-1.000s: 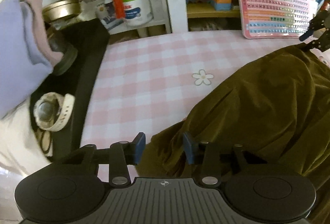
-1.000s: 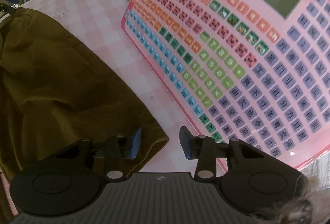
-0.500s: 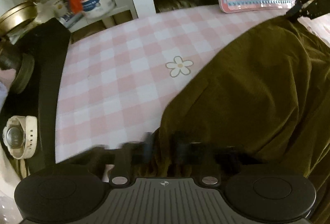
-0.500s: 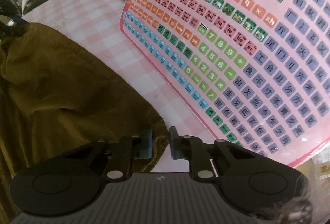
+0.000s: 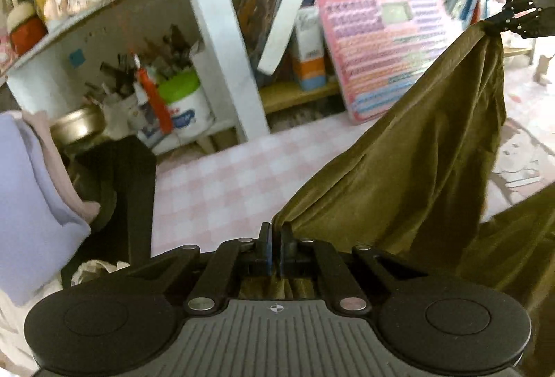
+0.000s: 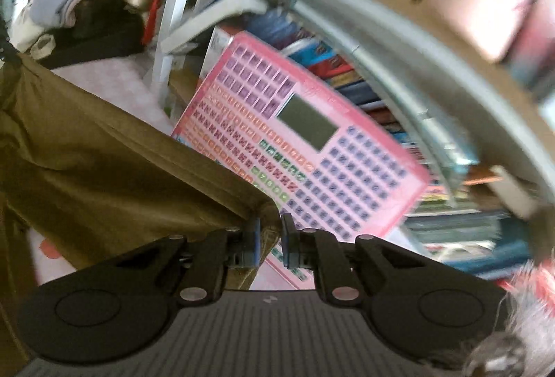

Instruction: Fold clothes

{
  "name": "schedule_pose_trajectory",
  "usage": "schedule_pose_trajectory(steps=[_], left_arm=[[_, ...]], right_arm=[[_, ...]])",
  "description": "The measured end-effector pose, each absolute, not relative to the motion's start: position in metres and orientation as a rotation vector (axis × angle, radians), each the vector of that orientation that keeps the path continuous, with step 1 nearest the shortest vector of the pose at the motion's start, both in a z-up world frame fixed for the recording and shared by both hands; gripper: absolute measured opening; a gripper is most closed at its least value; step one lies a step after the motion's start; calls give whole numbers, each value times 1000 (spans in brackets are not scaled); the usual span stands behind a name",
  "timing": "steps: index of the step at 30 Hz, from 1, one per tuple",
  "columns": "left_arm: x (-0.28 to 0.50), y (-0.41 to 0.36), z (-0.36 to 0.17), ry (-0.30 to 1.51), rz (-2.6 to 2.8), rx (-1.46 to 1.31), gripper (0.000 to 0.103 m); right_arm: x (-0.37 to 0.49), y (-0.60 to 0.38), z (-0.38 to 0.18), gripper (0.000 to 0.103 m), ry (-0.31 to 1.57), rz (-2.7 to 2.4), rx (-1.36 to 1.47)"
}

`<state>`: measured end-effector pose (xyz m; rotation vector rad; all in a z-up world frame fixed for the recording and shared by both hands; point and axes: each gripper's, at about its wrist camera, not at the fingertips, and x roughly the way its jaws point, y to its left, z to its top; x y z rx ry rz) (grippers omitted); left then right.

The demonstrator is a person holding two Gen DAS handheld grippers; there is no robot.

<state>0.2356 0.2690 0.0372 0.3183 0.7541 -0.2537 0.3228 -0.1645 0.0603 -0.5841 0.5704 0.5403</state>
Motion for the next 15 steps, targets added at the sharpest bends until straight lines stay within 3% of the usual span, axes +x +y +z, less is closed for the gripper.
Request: schedule_pose_trajectory(steps=[7, 15], left_arm=[[166, 263, 51, 683, -364, 377, 4], [87, 256, 5, 762, -486, 369, 7]], right_arm=[[204, -180, 77, 11, 531, 427, -576], [58, -189, 10, 11, 703, 375, -575]])
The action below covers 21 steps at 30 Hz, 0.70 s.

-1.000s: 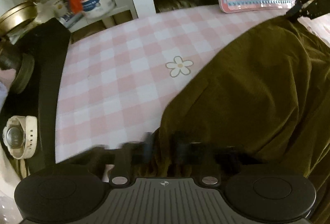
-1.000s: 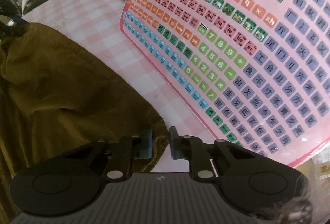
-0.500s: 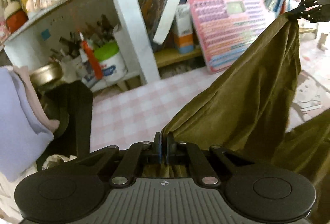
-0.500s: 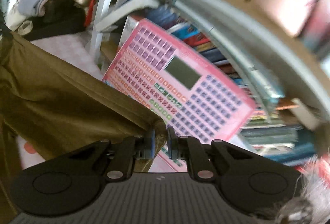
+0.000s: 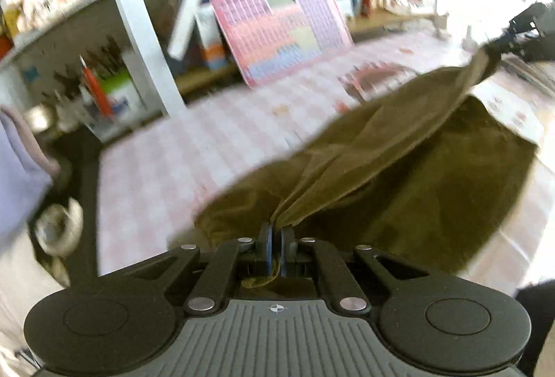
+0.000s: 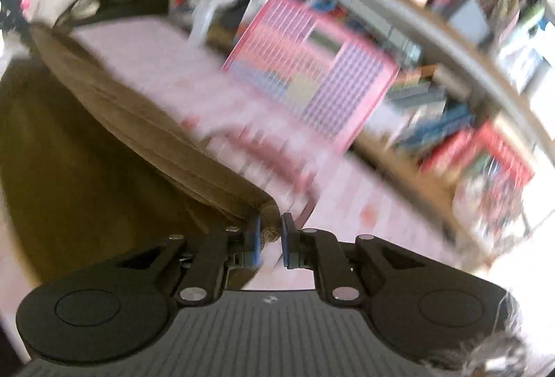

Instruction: Fold clothes

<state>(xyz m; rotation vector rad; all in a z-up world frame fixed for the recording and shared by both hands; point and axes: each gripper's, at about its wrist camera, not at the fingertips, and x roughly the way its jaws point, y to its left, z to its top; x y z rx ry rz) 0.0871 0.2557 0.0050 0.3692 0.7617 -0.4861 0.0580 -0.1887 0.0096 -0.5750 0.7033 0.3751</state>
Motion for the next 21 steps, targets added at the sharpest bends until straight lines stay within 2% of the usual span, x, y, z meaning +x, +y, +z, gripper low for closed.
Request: schedule_pose_trajectory(steps=[5, 7, 8, 12, 19, 21], left_arm=[[73, 257, -30, 844, -451, 303, 11], [66, 258, -34, 849, -428, 262, 15], [63, 260, -35, 851, -413, 229, 17], [48, 269, -42, 871, -340, 84, 30], [19, 277, -54, 938, -177, -290, 32], [16, 277, -56, 947, -138, -426, 41]], right_arm=[[5, -172, -46, 15, 825, 351, -662], [-7, -168, -59, 21, 856, 325, -661], [-11, -168, -62, 27, 867, 310, -636], [-25, -177, -62, 34, 896, 210, -417], [-38, -196, -53, 51, 987, 75, 36], [-39, -207, -51, 52, 1012, 34, 224]])
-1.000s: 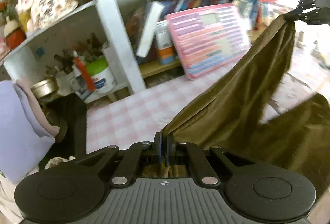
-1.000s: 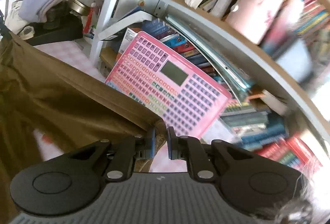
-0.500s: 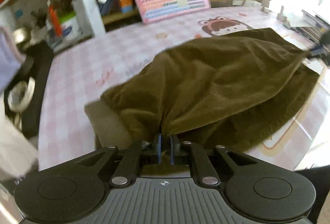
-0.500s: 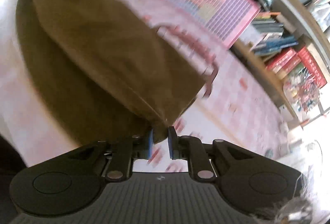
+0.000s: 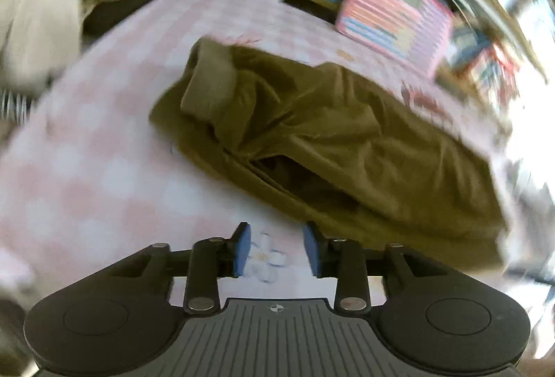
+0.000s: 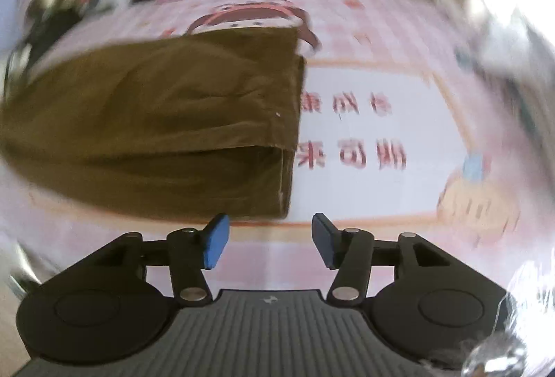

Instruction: Fold clothes

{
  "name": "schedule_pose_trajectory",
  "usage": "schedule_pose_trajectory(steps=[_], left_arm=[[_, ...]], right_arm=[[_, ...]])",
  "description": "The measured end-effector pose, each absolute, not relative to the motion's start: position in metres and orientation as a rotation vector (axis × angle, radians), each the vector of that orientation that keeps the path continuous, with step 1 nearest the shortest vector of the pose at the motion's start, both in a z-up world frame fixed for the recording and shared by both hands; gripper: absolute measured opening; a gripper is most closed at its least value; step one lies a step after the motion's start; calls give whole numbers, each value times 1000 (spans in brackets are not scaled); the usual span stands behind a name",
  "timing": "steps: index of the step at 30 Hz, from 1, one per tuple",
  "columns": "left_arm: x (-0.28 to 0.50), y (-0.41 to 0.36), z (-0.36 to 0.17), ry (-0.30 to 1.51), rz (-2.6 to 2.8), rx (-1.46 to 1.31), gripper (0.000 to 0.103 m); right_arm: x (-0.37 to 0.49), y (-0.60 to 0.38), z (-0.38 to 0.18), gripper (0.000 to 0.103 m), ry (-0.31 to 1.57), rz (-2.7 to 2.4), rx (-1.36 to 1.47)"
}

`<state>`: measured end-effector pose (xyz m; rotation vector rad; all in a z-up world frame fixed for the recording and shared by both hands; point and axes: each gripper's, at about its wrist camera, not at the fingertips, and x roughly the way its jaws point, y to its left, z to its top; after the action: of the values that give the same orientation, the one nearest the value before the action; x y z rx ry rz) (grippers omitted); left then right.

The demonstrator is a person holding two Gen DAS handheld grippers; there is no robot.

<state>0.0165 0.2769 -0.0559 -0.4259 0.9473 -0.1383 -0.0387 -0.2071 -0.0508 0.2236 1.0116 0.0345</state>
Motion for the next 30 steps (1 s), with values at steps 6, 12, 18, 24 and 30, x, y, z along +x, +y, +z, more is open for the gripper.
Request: schedule_pose_trajectory(steps=[6, 12, 18, 24, 30], left_arm=[[14, 287, -51, 879, -75, -834, 43], [13, 305, -63, 817, -22, -1145, 43], [17, 312, -79, 747, 42, -1344, 43], [28, 311, -87, 784, 80, -1359, 42], [34, 309, -104, 851, 150, -1377, 43]], right_arm=[[-36, -244, -60, 52, 1029, -54, 880], [-27, -246, -68, 52, 972, -69, 1106], [-6, -247, -83, 47, 956, -107, 1207], [5, -252, -93, 46, 962, -149, 1244], [5, -257, -96, 45, 955, -166, 1266]])
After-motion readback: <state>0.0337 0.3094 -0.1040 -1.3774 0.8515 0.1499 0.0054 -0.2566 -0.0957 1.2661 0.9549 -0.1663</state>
